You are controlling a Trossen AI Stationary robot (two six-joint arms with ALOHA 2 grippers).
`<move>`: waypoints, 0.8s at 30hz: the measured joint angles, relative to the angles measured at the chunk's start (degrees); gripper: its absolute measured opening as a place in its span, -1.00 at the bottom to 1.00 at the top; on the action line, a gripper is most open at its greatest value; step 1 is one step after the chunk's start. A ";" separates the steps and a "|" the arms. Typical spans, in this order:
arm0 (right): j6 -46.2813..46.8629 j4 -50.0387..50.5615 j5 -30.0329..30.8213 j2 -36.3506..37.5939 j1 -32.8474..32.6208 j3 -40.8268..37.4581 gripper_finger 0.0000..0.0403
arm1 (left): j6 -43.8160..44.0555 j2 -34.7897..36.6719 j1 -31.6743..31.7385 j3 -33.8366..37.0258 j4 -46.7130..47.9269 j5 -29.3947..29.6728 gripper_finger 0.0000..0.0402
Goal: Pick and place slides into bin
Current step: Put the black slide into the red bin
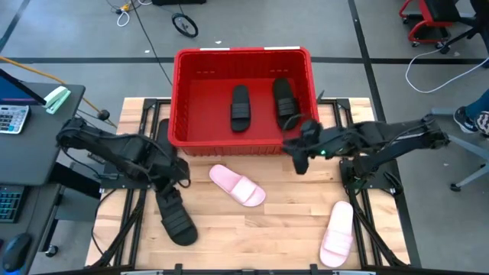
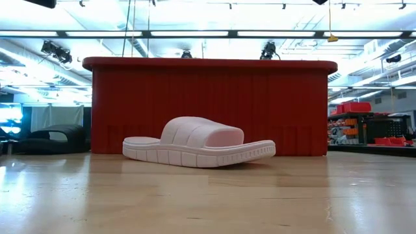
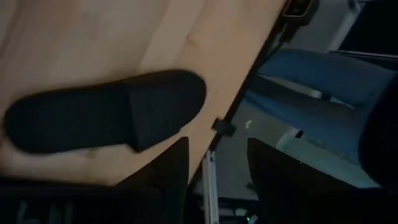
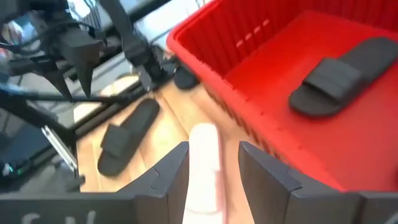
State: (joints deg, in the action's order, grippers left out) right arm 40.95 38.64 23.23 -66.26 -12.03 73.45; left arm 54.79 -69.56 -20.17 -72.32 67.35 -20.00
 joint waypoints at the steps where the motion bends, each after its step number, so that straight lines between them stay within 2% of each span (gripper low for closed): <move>1: 0.00 0.01 0.01 -0.80 -0.49 0.00 -0.29 | 0.06 -1.15 -0.89 0.00 -1.00 0.60 -0.16; 4: 0.09 0.03 0.01 -2.89 -1.75 0.00 -0.29 | -2.13 -4.47 -3.35 0.00 -2.23 2.79 -0.16; 9: 1.35 0.03 0.03 -5.69 -4.16 0.00 -0.29 | -7.32 -9.96 -6.47 0.00 -0.57 1.94 -0.19; 12: 1.57 0.04 0.03 -6.56 -5.63 -0.02 -0.29 | -7.25 -12.01 -7.66 1.22 0.16 1.38 -0.22; 17: 4.01 0.06 0.08 -6.93 -8.11 -0.01 -0.29 | -6.15 -11.94 -9.11 10.42 -5.89 -0.91 -0.25; 20: 4.07 0.06 0.06 -6.77 -9.55 -0.02 -0.29 | -5.89 -10.50 -8.85 16.08 -6.31 -1.08 -0.28; 24: 4.11 0.06 0.04 -6.67 -10.59 -0.02 -0.29 | -4.92 -7.86 -7.26 23.59 -15.34 -3.96 -0.33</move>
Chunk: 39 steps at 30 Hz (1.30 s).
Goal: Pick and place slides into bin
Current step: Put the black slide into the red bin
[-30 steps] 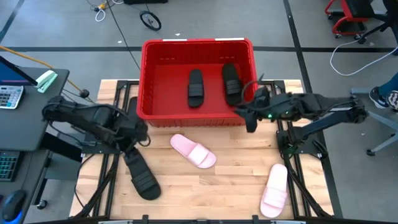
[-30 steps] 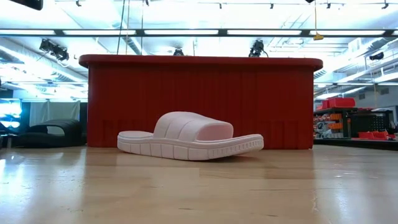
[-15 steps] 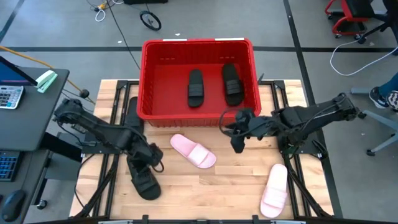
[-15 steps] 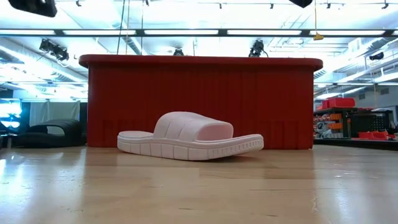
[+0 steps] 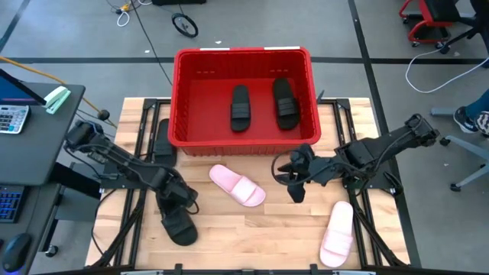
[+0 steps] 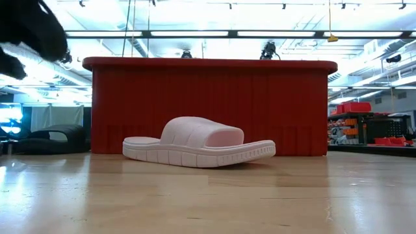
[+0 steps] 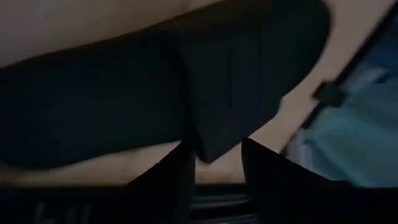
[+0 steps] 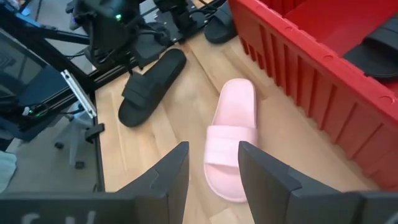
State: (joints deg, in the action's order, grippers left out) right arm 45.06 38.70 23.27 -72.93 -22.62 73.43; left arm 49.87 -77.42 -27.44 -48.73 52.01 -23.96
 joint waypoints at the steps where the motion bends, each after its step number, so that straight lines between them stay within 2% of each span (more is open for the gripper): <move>1: 0.05 0.00 0.05 0.00 -0.21 0.01 -0.29 | 1.21 0.77 0.33 1.82 -3.24 -1.10 -0.34; 5: 1.32 0.02 0.19 -0.13 -0.41 0.01 -0.29 | 5.00 2.53 1.02 7.60 -12.22 -3.18 -0.37; 12: 1.46 0.03 0.21 -0.11 -0.41 0.00 -0.29 | 6.52 2.53 0.98 13.42 -18.83 -5.96 -0.36; 23: 1.81 0.02 0.23 -0.11 -0.38 0.00 -0.29 | 6.09 5.22 2.68 9.85 -15.94 -6.44 -0.40; 31: 1.96 -0.02 0.26 -0.11 -0.38 0.00 -0.29 | 4.91 5.17 3.00 9.77 -11.21 -1.13 -0.40; 39: 1.97 -0.02 0.25 -0.11 -0.40 0.00 -0.29 | 4.81 4.72 2.79 9.77 -12.30 -0.83 -0.38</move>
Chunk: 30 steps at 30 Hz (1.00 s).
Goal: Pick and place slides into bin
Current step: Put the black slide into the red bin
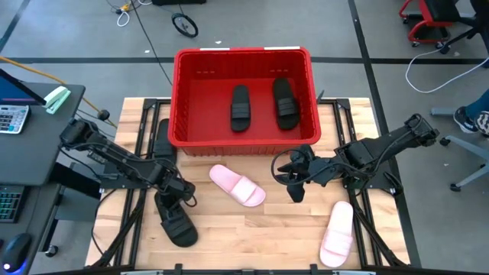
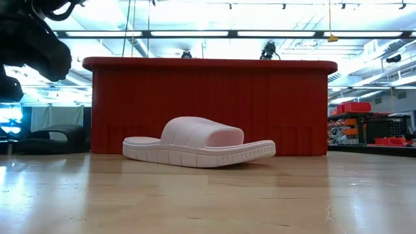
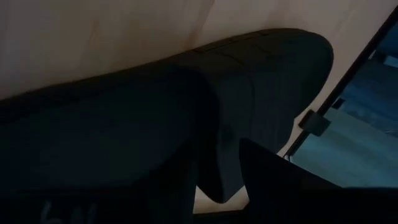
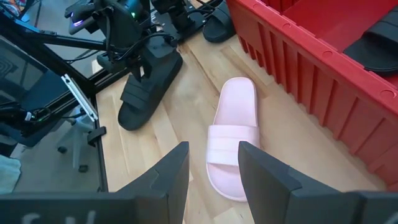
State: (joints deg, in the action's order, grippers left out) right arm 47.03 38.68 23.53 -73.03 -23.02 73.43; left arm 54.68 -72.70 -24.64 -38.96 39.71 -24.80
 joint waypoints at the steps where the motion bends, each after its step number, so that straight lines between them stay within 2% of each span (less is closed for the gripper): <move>1: 0.00 0.00 -0.02 0.00 0.02 0.00 -0.29 | 0.00 -0.33 0.00 0.00 -0.42 0.02 -0.38; 11: -0.13 0.00 -0.02 0.00 0.02 0.00 -0.29 | 0.08 -5.10 -0.39 0.02 -5.77 -1.43 -0.37; 22: -0.42 0.04 -0.02 0.00 0.01 0.00 -0.29 | 0.44 -5.84 -1.01 0.04 -13.24 -3.43 -0.48; 26: -0.57 0.04 -0.02 0.00 0.00 0.01 -0.29 | 0.13 -5.85 -1.45 0.04 -15.69 -3.45 -0.63; 30: -0.66 0.04 -0.02 0.00 0.02 0.00 -0.29 | -1.39 -5.86 -1.71 0.04 -19.12 -3.76 -0.90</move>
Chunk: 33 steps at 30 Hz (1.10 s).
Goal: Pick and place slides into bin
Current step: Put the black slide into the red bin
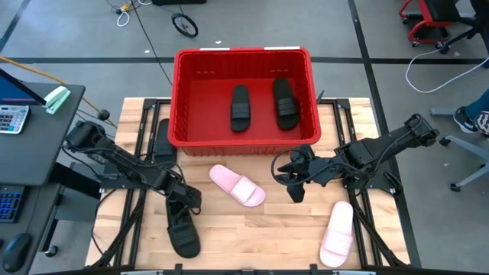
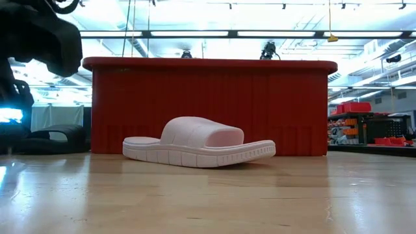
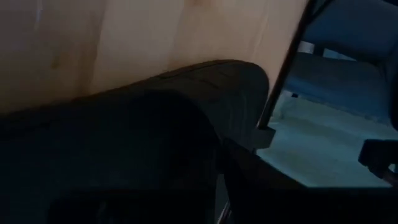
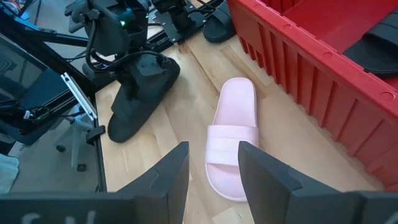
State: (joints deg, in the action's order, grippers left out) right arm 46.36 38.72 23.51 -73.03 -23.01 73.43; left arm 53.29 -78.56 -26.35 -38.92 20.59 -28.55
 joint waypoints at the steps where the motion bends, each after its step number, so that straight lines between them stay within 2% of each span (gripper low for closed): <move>1: -0.04 0.00 0.00 0.00 0.00 0.00 -0.29 | -0.55 0.00 -0.04 0.00 -0.23 -0.07 -0.93; 8: -0.93 0.02 0.00 0.00 -0.02 0.00 -0.29 | -1.41 1.04 -0.04 -0.32 -0.42 -1.13 -0.96; 13: -0.91 0.02 0.00 0.00 -0.01 0.00 -0.29 | -1.33 2.68 -0.04 -7.59 -0.35 -1.82 -0.96; 18: 0.53 0.02 0.00 0.00 0.00 0.00 -0.29 | -6.35 3.15 0.29 -24.05 8.35 -1.97 -0.96; 21: 1.32 0.00 0.00 0.00 -0.01 0.00 -0.29 | -11.64 2.94 1.95 -37.24 23.49 -0.96 -0.96; 24: 2.82 -0.02 0.01 0.00 0.00 0.00 -0.29 | -19.60 2.67 5.35 -50.32 40.91 4.21 -0.96; 29: 3.51 -0.58 2.09 0.00 0.00 0.01 -0.29 | -38.39 2.57 16.34 -68.95 62.29 16.47 -0.96; 33: 2.94 -2.38 3.66 0.00 0.85 0.00 -0.29 | -53.22 2.54 30.55 -76.29 66.16 18.55 -0.96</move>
State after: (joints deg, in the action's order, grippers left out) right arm 49.30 36.34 27.17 -73.03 -22.16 73.43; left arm 0.07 -76.03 4.20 -115.21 86.75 -10.00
